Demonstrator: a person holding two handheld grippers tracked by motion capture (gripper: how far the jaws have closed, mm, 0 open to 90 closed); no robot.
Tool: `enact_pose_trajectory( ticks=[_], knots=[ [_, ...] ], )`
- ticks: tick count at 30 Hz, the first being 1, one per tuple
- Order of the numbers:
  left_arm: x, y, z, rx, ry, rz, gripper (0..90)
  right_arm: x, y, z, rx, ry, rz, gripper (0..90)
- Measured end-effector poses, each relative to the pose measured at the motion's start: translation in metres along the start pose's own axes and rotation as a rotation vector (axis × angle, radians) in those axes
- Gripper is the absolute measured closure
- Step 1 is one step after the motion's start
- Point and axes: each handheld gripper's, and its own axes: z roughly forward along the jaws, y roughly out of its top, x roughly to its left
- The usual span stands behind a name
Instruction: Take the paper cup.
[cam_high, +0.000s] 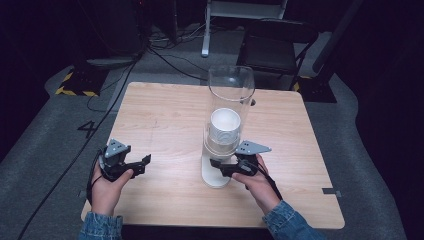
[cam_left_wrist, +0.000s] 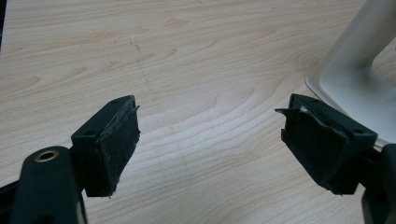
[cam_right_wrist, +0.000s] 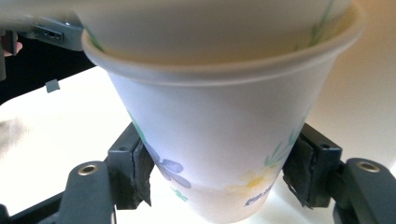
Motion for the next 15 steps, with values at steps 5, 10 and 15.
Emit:
enact_pose_trajectory(
  ticks=[5,10,15],
  knots=[
    [0.001,-0.001,0.001,0.005,0.002,0.002,19.0,0.000,-0.002,0.000,0.006,-0.017,-0.023,33.1],
    [-0.001,0.001,0.002,0.004,-0.001,0.006,19.0,-0.001,-0.007,0.001,-0.008,-0.022,-0.038,33.0],
    [-0.001,0.001,0.003,0.005,-0.005,0.005,19.0,-0.002,-0.013,0.003,0.014,-0.024,-0.040,32.9]
  ],
)
